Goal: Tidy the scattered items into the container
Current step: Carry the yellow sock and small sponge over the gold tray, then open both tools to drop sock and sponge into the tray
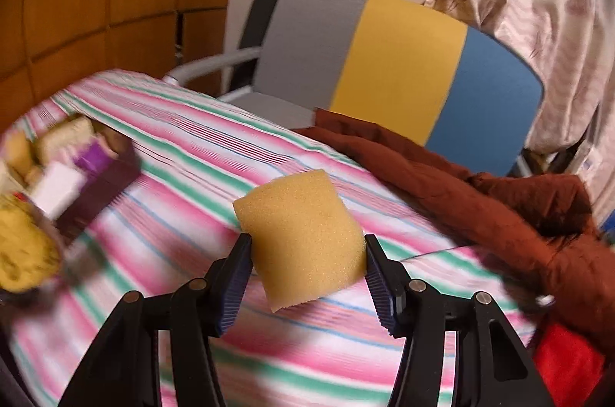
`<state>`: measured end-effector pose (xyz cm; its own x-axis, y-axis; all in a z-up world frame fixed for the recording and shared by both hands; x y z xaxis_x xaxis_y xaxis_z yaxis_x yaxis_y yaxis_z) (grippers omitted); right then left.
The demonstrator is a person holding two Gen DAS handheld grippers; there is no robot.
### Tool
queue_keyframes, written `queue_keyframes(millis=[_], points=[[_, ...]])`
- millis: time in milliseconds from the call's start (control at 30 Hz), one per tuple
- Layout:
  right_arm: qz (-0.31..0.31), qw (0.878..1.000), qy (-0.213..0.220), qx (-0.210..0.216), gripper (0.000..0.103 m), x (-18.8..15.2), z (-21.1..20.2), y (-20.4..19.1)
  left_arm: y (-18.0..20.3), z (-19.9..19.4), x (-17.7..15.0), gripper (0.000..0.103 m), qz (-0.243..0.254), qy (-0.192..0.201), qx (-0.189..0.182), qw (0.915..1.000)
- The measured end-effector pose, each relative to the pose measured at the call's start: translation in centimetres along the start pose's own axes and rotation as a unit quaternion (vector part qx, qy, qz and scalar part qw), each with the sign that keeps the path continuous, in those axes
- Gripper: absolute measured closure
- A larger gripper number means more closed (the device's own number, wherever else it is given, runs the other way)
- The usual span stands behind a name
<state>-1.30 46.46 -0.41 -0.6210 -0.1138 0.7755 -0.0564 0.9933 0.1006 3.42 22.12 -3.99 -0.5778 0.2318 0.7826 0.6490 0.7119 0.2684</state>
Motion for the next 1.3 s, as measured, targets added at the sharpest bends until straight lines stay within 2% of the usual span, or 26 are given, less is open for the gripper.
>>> queue_keyframes(millis=[200, 367, 533, 733, 900, 1100, 1167, 1233, 1300], points=[[0.045, 0.996, -0.003, 0.076, 0.046, 0.5, -1.8, -5.7, -2.8, -3.0, -1.1, 0.084, -0.011, 0.005, 0.014, 0.9998], [0.061, 0.991, -0.004, 0.116, 0.046, 0.3, -2.2, -10.6, -6.3, -5.1, -2.1, 0.084, -0.044, 0.008, 0.040, 0.9982], [0.065, 0.990, -0.006, 0.128, 0.046, 0.1, -2.1, -14.2, -9.1, -6.4, -3.1, 0.084, -0.076, 0.004, 0.060, 0.9953], [0.080, 0.985, -0.013, 0.155, 0.046, 0.6, -1.7, -17.3, -11.8, -7.2, -4.6, 0.084, -0.094, -0.019, 0.097, 0.9906], [0.085, 0.981, -0.021, 0.176, 0.046, 1.8, -0.7, -19.9, -12.7, -6.9, -5.2, 0.084, -0.101, -0.031, 0.109, 0.9884], [0.077, 0.981, -0.020, 0.177, 0.046, 3.3, 0.1, -21.7, -13.1, -7.2, -5.6, 0.082, -0.096, -0.041, 0.117, 0.9877], [0.083, 0.981, -0.028, 0.174, 0.046, 3.7, 1.2, -22.0, -13.1, -7.2, -5.5, 0.076, -0.103, -0.042, 0.112, 0.9875], [0.090, 0.981, -0.034, 0.170, 0.046, 4.0, 2.3, -22.0, -13.1, -7.2, -5.3, 0.062, -0.110, -0.043, 0.106, 0.9874], [0.098, 0.981, -0.040, 0.163, 0.045, 4.3, 3.6, -22.2, -13.1, -7.2, -5.2, 0.054, -0.114, -0.046, 0.103, 0.9871]])
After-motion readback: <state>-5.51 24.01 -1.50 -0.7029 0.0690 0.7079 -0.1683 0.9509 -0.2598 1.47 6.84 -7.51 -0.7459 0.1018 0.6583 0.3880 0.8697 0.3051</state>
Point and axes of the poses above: each gripper's, at about its wrist camera, not at the fingertips, and z roughly the way its jaws point, y to its right, x to its top, the point moved 4 cm from there along z, roughly the way its jaws point, and after that the axes turned 3 degrees about y, right-handed, at the moved point
